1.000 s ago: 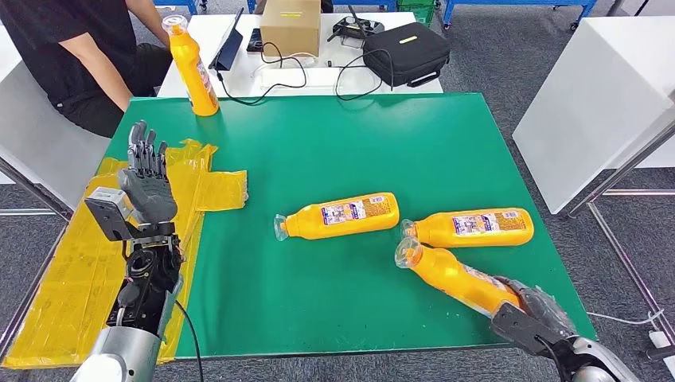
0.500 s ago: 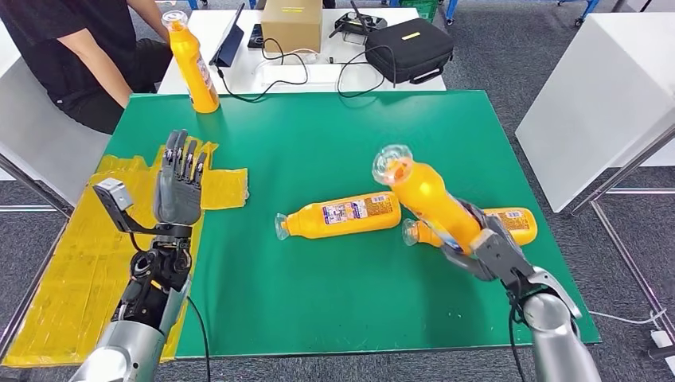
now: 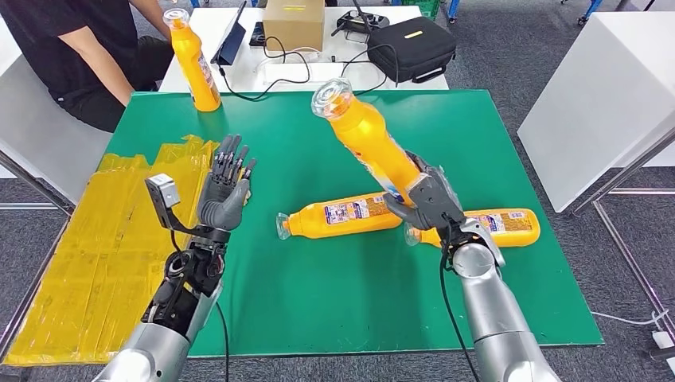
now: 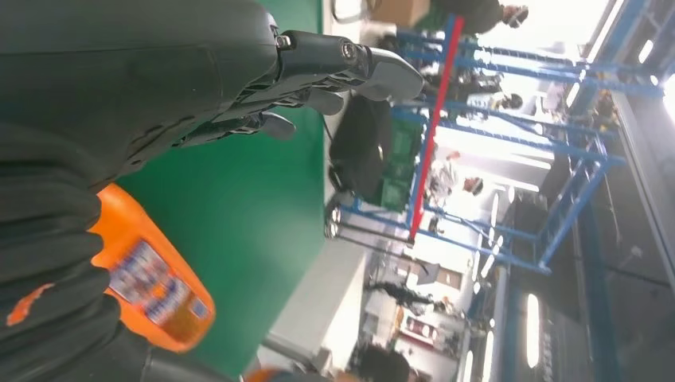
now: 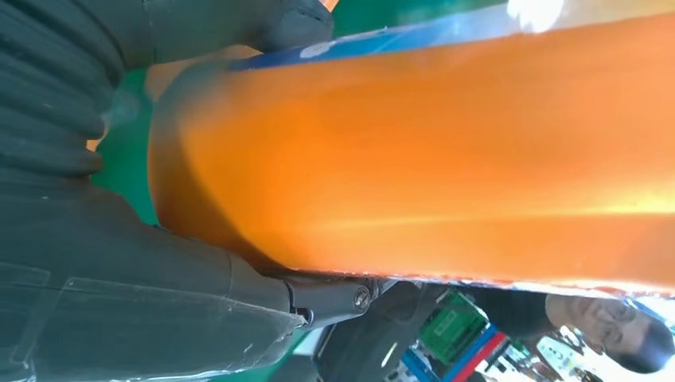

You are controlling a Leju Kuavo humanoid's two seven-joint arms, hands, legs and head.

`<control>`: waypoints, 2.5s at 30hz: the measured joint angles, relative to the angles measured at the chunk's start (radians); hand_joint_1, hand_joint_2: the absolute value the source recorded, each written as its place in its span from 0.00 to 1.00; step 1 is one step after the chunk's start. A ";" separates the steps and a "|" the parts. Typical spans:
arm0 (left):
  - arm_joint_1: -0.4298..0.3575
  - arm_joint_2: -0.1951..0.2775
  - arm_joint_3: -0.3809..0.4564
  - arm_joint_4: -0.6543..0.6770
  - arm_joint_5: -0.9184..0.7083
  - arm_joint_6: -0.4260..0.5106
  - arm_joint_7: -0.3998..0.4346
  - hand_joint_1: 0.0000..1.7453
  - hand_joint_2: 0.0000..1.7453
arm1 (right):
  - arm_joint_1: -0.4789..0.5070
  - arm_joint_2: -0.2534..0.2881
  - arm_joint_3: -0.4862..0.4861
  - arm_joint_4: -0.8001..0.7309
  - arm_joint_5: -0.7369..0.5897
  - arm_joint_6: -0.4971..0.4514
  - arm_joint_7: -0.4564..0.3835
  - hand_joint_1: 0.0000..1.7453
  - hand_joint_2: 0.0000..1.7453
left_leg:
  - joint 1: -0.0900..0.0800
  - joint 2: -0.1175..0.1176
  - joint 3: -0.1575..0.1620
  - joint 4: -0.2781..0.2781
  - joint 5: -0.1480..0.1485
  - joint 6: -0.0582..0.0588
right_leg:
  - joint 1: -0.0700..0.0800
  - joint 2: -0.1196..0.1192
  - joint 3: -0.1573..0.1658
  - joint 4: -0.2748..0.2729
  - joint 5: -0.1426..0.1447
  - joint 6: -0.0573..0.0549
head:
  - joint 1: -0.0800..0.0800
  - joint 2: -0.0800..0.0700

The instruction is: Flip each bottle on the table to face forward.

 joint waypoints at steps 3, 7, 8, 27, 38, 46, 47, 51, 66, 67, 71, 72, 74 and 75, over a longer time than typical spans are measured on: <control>-0.029 -0.016 -0.019 0.004 0.010 0.006 0.011 0.00 1.00 | 0.009 0.028 0.000 0.005 0.003 -0.014 0.009 1.00 1.00 | 0.000 0.000 0.000 0.000 0.000 0.000 | 0.000 0.000 0.000 0.000 0.000 0.000 | 0.000 0.000; -0.062 -0.033 -0.039 0.013 0.016 0.016 0.018 0.00 1.00 | 0.025 0.060 0.000 0.007 0.008 -0.027 0.018 1.00 1.00 | 0.000 0.000 0.000 0.000 0.000 0.000 | 0.000 0.000 0.000 0.000 0.000 0.000 | 0.000 0.000; -0.068 -0.036 -0.042 0.015 0.019 0.017 0.020 0.00 1.00 | 0.027 0.068 0.000 0.008 0.013 -0.030 0.023 1.00 1.00 | 0.000 0.000 0.000 0.000 0.000 0.000 | 0.000 0.000 0.000 0.000 0.000 0.000 | 0.000 0.000; -0.141 -0.073 -0.073 0.094 0.055 0.014 0.039 0.00 1.00 | 0.016 0.167 0.022 0.048 0.065 -0.099 0.073 1.00 1.00 | 0.000 0.000 -0.001 0.000 0.000 0.000 | 0.000 0.000 -0.001 0.000 0.000 0.000 | 0.000 0.000; -0.140 -0.073 -0.081 0.108 0.057 0.011 0.036 0.00 1.00 | 0.001 0.167 0.021 0.049 0.064 -0.097 0.080 1.00 1.00 | 0.000 0.000 -0.001 0.000 0.000 0.000 | 0.000 0.000 -0.001 0.000 0.000 0.000 | 0.000 0.000; -0.126 -0.079 -0.102 0.106 0.062 0.023 0.038 0.00 1.00 | -0.031 0.186 0.028 0.063 0.071 -0.087 0.096 1.00 1.00 | 0.000 0.000 -0.001 0.000 0.000 0.000 | 0.000 0.000 -0.001 0.000 0.000 0.000 | 0.000 0.000; -0.126 -0.079 -0.105 0.106 0.063 0.025 0.038 0.00 1.00 | -0.036 0.189 0.029 0.065 0.071 -0.087 0.099 1.00 1.00 | 0.000 0.000 -0.001 0.000 0.000 0.000 | 0.000 0.000 -0.001 0.000 0.000 0.000 | 0.000 0.000; -0.126 -0.080 -0.115 0.106 0.064 0.031 0.037 0.00 1.00 | -0.053 0.195 0.031 0.076 0.071 -0.087 0.104 1.00 1.00 | 0.000 0.000 -0.001 0.000 0.000 0.000 | 0.000 0.000 -0.001 0.000 0.000 0.000 | 0.000 0.000; -0.136 -0.092 -0.129 0.107 0.061 0.042 0.023 0.00 1.00 | -0.118 0.227 0.043 0.163 0.094 -0.100 0.125 1.00 1.00 | 0.000 0.000 -0.001 0.000 0.001 0.000 | 0.000 0.000 -0.001 0.000 0.000 0.000 | 0.000 0.000; -0.136 -0.094 -0.130 0.107 0.060 0.042 0.020 0.00 1.00 | -0.122 0.233 0.047 0.178 0.099 -0.106 0.125 1.00 1.00 | 0.000 0.000 -0.001 0.000 0.001 0.000 | 0.000 0.000 -0.001 0.000 0.000 0.000 | 0.000 0.000; -0.138 -0.096 -0.133 0.107 0.058 0.049 0.017 0.00 1.00 | -0.126 0.251 0.082 0.239 0.110 -0.146 0.149 1.00 1.00 | 0.000 0.000 -0.001 0.000 0.001 0.000 | 0.000 0.000 -0.001 0.000 0.000 0.000 | 0.000 0.000; -0.139 -0.096 -0.134 0.108 0.060 0.049 0.017 0.00 1.00 | -0.128 0.255 0.099 0.258 0.105 -0.162 0.161 1.00 1.00 | 0.000 0.000 -0.001 0.000 0.001 0.000 | 0.000 0.000 -0.001 0.000 0.000 0.000 | 0.000 0.000; -0.143 -0.096 -0.134 0.110 0.063 0.047 0.015 0.00 1.00 | -0.139 0.259 0.140 0.297 0.081 -0.200 0.184 1.00 1.00 | 0.000 0.000 -0.001 0.000 0.001 0.000 | 0.000 0.000 -0.001 0.000 0.000 0.000 | 0.000 0.000; -0.145 -0.096 -0.133 0.112 0.064 0.046 0.012 0.00 1.00 | -0.148 0.260 0.162 0.316 0.064 -0.218 0.192 1.00 1.00 | 0.000 0.000 -0.001 0.000 0.001 0.000 | 0.000 0.000 -0.001 0.000 0.000 0.000 | 0.000 0.000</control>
